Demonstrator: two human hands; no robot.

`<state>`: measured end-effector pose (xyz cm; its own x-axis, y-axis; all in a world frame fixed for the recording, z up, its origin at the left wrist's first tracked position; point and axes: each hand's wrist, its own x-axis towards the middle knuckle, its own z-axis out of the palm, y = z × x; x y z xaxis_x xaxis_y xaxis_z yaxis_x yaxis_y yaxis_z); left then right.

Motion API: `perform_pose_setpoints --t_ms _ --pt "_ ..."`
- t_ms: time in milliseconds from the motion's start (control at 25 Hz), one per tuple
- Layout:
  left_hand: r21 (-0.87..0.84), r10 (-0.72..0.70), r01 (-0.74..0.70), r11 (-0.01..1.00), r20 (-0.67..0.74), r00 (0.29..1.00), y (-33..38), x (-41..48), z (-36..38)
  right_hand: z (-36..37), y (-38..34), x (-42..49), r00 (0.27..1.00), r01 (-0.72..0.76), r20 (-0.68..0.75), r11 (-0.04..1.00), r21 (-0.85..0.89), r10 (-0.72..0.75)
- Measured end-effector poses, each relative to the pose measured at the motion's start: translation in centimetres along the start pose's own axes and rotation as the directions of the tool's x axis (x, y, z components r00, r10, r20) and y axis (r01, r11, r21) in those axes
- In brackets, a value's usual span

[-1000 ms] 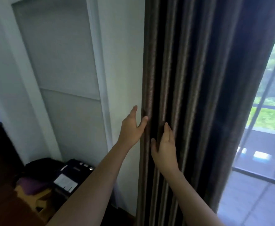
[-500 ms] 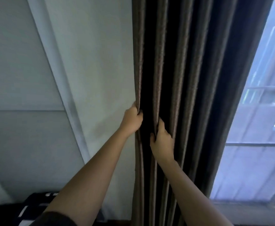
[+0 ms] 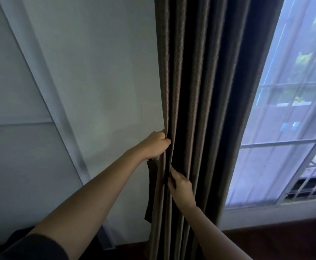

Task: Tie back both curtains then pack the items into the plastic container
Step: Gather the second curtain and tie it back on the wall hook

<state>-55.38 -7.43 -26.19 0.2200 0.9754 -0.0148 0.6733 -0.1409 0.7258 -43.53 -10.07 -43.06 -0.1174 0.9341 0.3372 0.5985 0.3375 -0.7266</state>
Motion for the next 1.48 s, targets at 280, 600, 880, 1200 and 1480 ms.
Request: perform_pose_setpoints --t_ms 280,600,880,1200,1480 --pt "0.199 0.112 -0.091 0.976 -0.097 0.989 0.8 -0.1 1.9 -0.6 -0.2 -0.3 0.994 0.051 0.098 0.999 0.000 -0.051" --pt "0.283 0.083 -0.050 0.958 -0.107 0.991 0.1 0.6 1.3 -6.1 -3.0 8.3 0.949 0.096 -0.308 0.994 0.061 -0.072" --pt "0.249 0.064 -0.040 0.968 -0.089 0.994 0.0 1.3 0.9 -0.6 2.0 1.4 0.998 0.043 0.040 0.996 0.080 -0.046" --pt "0.331 0.121 -0.057 0.942 -0.175 0.977 1.8 1.7 3.6 -2.2 0.8 0.6 0.993 0.120 -0.023 0.989 0.092 -0.118" --pt "0.344 0.125 -0.053 0.938 -0.190 0.974 0.7 1.6 3.1 -8.9 -2.1 8.5 0.966 0.027 -0.256 0.973 0.229 0.033"
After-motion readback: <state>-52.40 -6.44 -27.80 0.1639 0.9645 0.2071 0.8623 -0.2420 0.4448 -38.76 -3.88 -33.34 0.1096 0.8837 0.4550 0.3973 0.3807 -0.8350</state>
